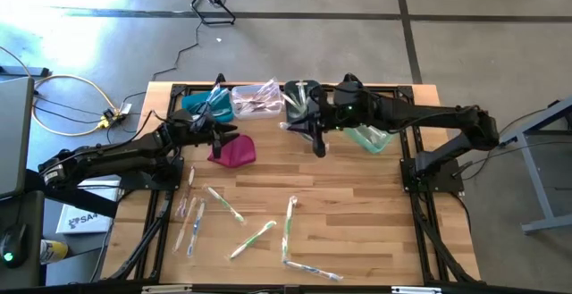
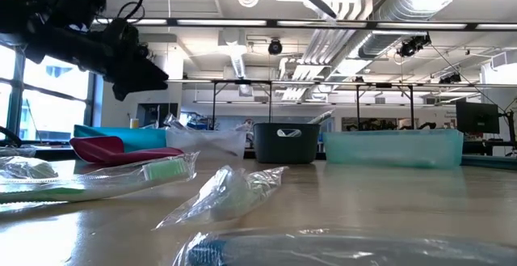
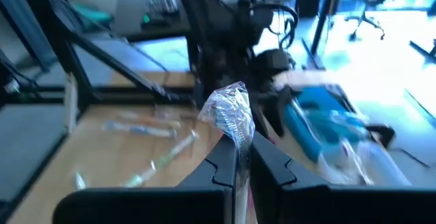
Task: Pick & Place Toothbrushes
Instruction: Put the blue toothbrush into the blue bin
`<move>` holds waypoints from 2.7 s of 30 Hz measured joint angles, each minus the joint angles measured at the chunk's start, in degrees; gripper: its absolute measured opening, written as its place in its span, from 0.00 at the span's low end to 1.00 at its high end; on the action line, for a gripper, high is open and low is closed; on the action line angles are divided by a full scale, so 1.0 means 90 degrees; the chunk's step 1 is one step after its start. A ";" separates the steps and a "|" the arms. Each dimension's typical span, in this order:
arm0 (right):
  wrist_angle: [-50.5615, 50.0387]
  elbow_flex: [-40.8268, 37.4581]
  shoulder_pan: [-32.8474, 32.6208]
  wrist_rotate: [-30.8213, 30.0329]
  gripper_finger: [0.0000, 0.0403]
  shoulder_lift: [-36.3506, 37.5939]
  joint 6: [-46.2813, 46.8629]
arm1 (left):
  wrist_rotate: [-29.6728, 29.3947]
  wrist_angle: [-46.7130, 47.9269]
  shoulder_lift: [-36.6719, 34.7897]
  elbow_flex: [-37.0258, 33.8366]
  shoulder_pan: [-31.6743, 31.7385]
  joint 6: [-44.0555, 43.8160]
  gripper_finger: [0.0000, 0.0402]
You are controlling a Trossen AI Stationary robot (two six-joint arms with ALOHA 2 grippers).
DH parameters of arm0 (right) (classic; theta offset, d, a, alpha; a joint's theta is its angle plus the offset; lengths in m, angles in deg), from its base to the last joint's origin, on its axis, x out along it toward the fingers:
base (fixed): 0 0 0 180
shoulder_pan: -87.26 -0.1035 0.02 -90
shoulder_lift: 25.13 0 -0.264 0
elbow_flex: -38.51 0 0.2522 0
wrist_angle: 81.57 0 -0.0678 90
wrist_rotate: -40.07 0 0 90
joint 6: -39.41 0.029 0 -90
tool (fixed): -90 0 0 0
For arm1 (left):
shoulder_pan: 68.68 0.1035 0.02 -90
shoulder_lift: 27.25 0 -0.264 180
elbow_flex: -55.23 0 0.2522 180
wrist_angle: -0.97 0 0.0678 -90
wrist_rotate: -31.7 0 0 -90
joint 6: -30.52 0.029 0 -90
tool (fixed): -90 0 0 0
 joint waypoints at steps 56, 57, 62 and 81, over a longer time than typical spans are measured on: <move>0.2144 0.0000 0.0068 0.0569 0.02 -0.0759 -0.0031 | 0.0017 -0.4773 0.3995 0.1779 -0.1377 0.0706 0.39; 0.2190 0.0000 0.0059 0.0568 0.02 -0.0759 -0.0035 | 0.0059 -0.4766 0.3995 0.1828 -0.1377 0.0729 0.39; 0.2467 0.0005 0.0010 0.0572 0.02 -0.0875 -0.0058 | 0.0980 -0.4767 0.4000 0.2076 -0.1377 0.0989 0.39; 0.3447 0.0006 -0.0040 0.0324 0.02 -0.1499 -0.0370 | 0.1342 -0.4572 0.4000 0.2200 -0.1378 0.1010 0.39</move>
